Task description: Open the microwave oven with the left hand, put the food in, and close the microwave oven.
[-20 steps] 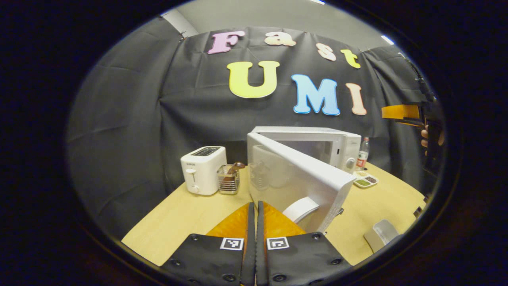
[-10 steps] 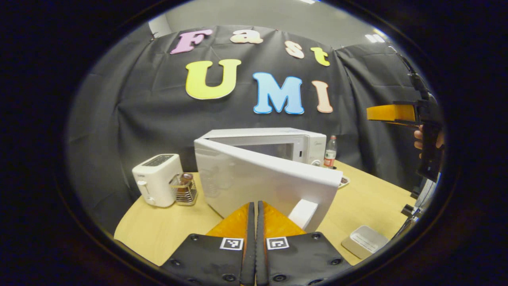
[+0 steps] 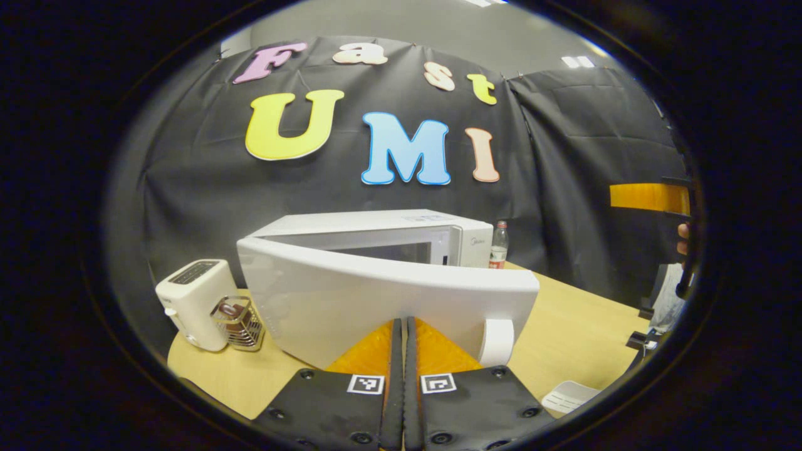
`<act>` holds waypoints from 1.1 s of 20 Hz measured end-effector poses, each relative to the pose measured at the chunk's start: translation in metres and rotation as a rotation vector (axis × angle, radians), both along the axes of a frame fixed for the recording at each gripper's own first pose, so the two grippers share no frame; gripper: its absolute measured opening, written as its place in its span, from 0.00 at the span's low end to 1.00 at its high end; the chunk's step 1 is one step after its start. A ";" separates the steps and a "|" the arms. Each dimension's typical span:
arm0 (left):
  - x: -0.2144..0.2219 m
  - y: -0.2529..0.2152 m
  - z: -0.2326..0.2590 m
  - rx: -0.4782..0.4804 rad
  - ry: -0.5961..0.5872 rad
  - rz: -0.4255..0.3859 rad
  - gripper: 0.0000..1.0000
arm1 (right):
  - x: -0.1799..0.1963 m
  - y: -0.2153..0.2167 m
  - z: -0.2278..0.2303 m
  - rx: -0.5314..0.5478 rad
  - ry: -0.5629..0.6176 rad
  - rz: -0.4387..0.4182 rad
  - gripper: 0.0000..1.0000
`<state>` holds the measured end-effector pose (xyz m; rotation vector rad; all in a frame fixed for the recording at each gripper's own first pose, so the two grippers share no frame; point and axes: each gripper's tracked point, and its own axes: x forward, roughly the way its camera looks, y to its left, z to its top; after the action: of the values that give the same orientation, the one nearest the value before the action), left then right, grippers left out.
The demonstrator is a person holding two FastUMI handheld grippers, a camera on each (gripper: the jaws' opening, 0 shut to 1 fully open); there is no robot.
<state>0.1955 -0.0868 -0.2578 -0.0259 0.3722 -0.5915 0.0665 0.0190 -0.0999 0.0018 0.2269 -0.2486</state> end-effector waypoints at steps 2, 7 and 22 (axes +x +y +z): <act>0.012 -0.013 -0.002 0.003 -0.003 -0.013 0.09 | -0.005 -0.007 0.000 0.007 0.003 -0.022 0.98; 0.044 -0.041 -0.014 -0.001 0.009 -0.012 0.08 | -0.016 -0.024 -0.001 0.007 0.010 -0.076 0.98; 0.118 -0.062 -0.042 0.043 0.022 0.073 0.09 | -0.042 -0.059 -0.006 -0.014 0.039 -0.146 0.98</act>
<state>0.3137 -0.1488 -0.2999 -0.0043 0.4033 -0.5113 0.0244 -0.0403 -0.1055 0.0000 0.2639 -0.3960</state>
